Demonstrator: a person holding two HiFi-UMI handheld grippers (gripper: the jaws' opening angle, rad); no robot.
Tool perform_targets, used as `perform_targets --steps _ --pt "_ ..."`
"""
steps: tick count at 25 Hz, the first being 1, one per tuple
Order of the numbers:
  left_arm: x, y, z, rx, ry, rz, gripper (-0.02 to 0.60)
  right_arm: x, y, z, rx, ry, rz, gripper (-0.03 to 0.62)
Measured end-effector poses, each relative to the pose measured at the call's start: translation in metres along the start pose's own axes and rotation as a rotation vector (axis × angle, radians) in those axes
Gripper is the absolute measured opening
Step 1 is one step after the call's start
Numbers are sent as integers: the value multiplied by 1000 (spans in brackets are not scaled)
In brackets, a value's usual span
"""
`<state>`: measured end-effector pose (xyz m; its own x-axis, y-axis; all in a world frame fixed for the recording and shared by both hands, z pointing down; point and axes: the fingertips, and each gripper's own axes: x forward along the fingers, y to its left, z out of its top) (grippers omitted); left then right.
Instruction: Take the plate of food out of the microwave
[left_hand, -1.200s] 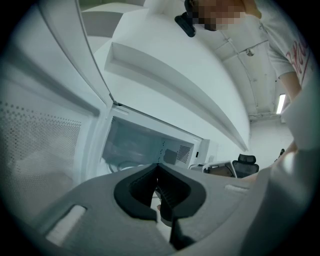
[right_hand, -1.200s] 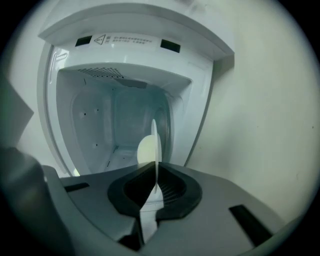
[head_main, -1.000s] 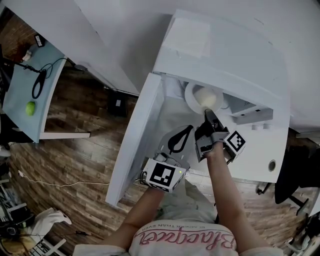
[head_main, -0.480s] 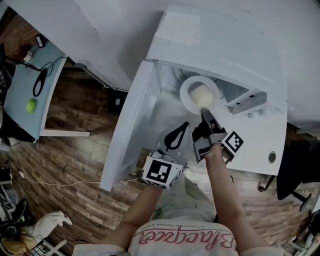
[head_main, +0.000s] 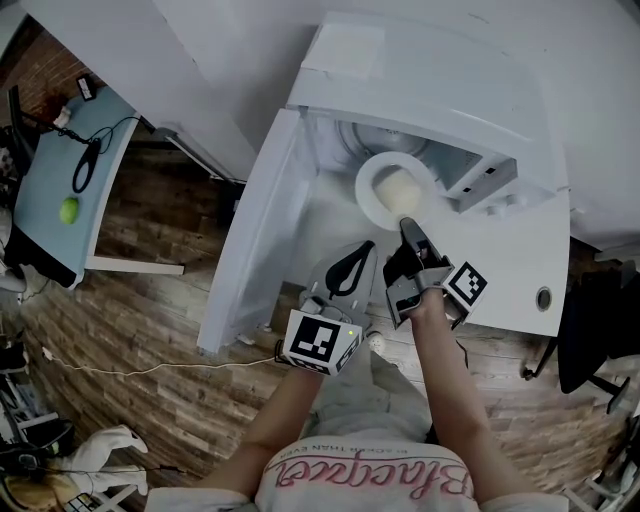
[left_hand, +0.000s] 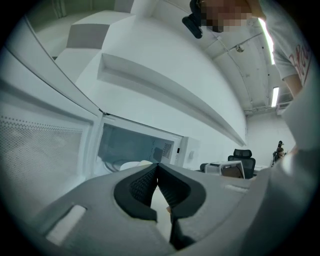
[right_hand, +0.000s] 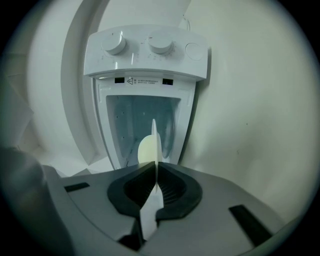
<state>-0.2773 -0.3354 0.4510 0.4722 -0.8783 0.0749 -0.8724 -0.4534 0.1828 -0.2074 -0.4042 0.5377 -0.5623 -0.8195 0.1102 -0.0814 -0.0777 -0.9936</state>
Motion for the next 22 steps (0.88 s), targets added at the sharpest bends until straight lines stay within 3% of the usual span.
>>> perform_targets --steps 22 --pt "-39 -33 21 0 -46 17 5 -76 26 -8 -51 31 28 21"
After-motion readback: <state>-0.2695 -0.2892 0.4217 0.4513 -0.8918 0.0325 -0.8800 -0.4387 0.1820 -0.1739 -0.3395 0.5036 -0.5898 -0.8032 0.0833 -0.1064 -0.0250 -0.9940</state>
